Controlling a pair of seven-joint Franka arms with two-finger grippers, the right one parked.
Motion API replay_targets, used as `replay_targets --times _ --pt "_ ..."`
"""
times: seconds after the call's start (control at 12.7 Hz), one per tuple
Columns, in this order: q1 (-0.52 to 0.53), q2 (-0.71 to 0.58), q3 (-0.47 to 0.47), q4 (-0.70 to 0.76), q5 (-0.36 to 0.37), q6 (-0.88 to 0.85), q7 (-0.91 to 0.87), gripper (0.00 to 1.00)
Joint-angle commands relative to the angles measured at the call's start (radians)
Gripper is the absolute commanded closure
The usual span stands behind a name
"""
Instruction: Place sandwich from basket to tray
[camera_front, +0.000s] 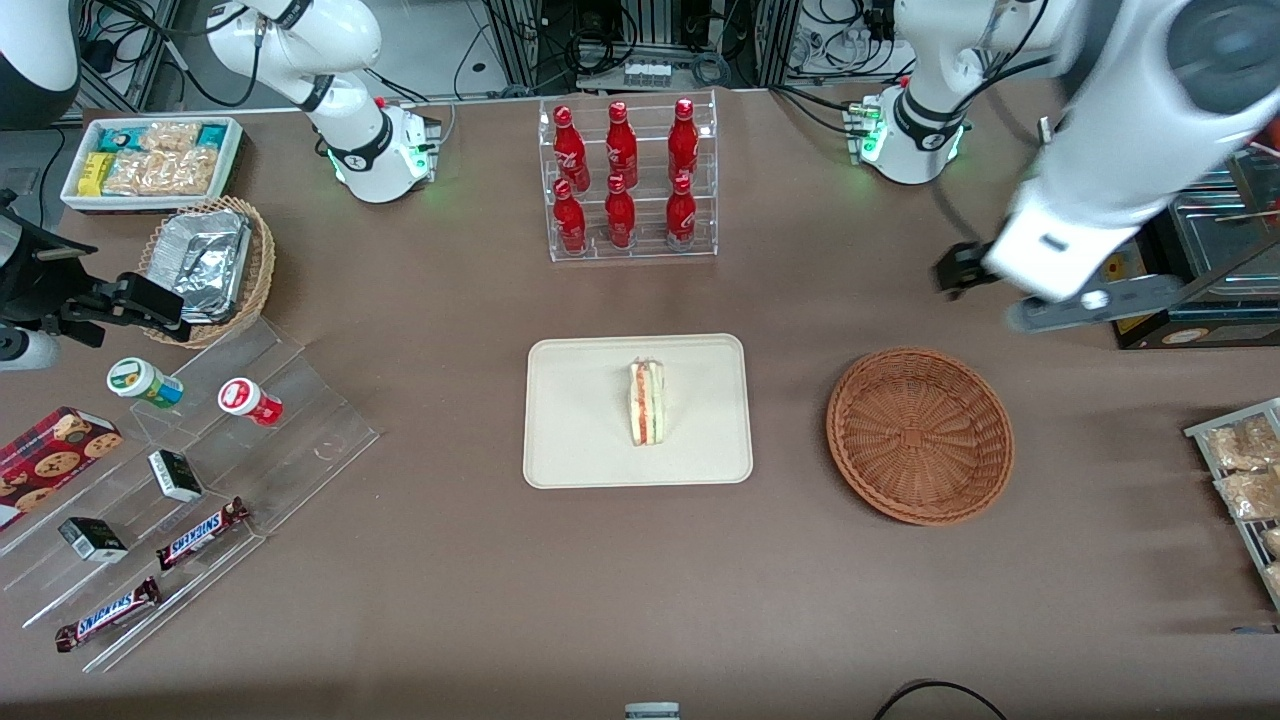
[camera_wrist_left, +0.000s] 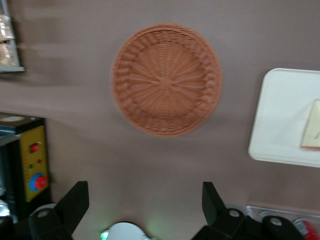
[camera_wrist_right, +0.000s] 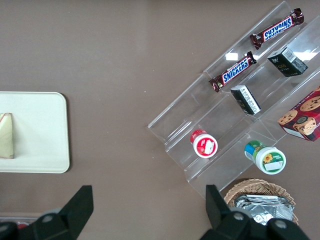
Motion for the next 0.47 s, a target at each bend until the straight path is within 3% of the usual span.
replay_targets --times 0.0,0.39 --pt "0.109 -0.089 -0.008 -0.082 -0.042 0.001 0.165 0.00" --pt "0.120 -0.135 0.105 -0.084 -0.061 -0.028 0.247 0.00"
